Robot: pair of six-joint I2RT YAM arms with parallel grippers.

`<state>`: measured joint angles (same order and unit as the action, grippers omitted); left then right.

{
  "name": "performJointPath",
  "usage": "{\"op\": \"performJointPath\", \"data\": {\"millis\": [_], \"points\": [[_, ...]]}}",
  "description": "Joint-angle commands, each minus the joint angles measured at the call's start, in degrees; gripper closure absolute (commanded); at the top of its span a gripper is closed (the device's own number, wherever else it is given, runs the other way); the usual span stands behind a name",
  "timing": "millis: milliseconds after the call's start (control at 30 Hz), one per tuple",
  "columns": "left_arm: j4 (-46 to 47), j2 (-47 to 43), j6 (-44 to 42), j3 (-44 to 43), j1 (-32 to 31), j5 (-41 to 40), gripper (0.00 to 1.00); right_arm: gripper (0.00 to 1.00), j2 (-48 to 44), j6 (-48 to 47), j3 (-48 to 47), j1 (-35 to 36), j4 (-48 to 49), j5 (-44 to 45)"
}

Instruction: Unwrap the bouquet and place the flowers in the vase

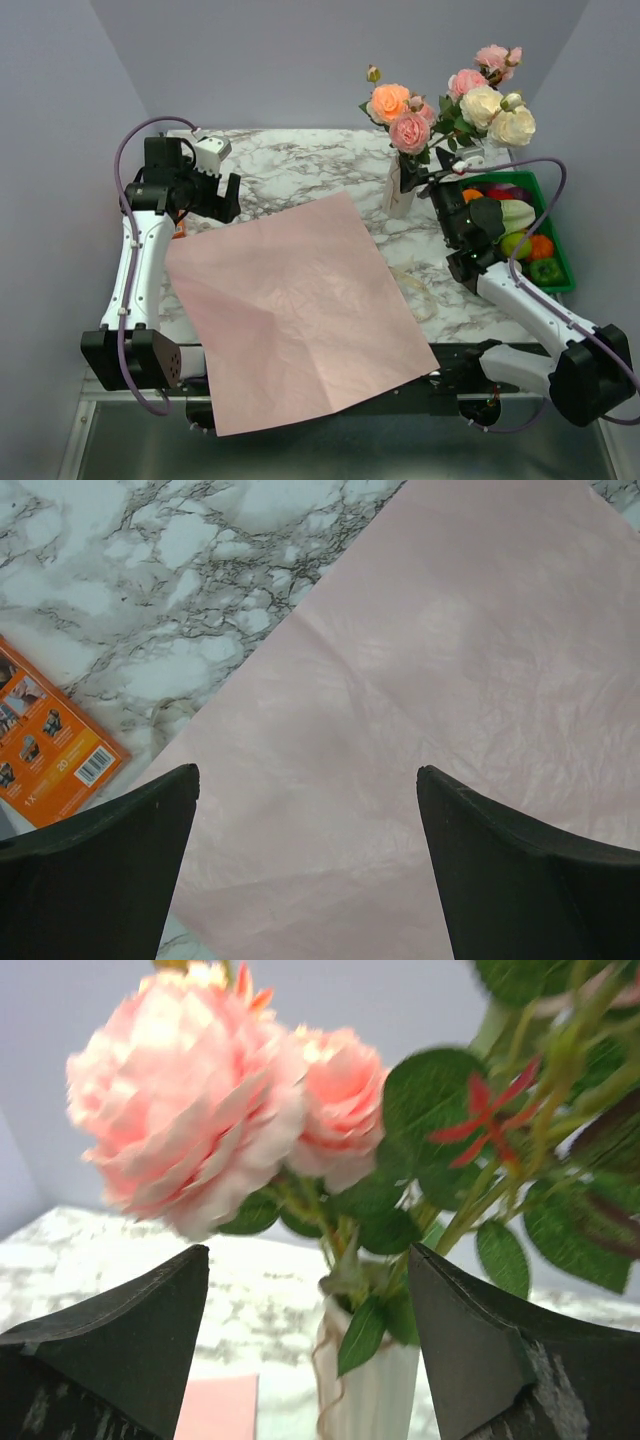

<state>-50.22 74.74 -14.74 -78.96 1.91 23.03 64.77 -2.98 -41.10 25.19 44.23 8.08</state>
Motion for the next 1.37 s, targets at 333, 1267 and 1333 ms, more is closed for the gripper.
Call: {"op": "performJointPath", "data": {"millis": [333,1267,1333], "points": [[2.1,-3.5,3.8,0.8,0.2,0.1,0.01,0.0,-6.6,17.7,-10.5,12.7,-53.0,16.2],[7.9,-7.1,4.1,8.8,0.0,0.4,0.01,0.0,-12.6,26.5,-9.5,28.6,-69.0,30.4],[8.6,-7.3,4.3,9.7,0.0,0.5,0.01,0.0,-12.7,26.4,-9.2,28.7,-69.1,30.2]]}}
